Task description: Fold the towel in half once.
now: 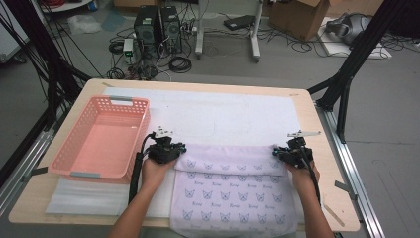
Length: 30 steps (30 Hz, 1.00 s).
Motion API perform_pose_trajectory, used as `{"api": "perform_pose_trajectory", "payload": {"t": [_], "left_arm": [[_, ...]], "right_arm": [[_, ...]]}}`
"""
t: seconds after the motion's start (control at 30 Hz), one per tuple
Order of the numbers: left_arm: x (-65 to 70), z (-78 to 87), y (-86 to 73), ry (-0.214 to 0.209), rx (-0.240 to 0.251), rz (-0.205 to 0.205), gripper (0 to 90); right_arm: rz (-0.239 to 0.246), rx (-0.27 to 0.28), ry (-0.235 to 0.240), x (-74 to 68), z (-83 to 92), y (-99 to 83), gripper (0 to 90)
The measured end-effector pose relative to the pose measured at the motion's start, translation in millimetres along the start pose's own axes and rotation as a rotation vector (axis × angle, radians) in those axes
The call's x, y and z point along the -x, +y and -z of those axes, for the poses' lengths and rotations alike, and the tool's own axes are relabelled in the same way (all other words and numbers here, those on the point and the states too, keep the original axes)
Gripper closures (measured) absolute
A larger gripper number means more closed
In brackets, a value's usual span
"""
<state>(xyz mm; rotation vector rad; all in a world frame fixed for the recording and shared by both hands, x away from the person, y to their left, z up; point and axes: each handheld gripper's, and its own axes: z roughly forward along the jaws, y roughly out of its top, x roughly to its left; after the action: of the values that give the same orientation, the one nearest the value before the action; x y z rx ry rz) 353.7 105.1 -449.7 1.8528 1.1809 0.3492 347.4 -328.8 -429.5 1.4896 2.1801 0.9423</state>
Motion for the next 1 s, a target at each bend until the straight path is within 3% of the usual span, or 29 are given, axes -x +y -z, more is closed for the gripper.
{"api": "perform_pose_trajectory", "payload": {"t": [0.2,0.33,0.53,0.83,1.0], "left_arm": [[3.5,16.7,5.5,-0.021,0.084,-0.004,85.9],[6.6,26.3,6.2,-0.032,0.095,-0.028,85.6],[11.5,38.9,4.4,-0.057,0.125,-0.023,85.7],[21.6,65.3,-17.6,-0.092,0.140,-0.056,85.3],[27.1,75.4,-31.5,-0.116,0.123,-0.071,85.1]], "right_arm": [[0.026,0.084,0.006,-2.9,16.4,-0.9,86.4],[0.028,0.132,0.016,-4.0,26.0,-2.6,86.4],[0.037,0.154,0.038,-8.1,34.5,-7.6,86.4],[0.053,0.223,0.087,-20.4,63.3,-32.5,86.4],[0.075,0.222,0.101,-25.7,73.4,-52.0,86.4]]}}
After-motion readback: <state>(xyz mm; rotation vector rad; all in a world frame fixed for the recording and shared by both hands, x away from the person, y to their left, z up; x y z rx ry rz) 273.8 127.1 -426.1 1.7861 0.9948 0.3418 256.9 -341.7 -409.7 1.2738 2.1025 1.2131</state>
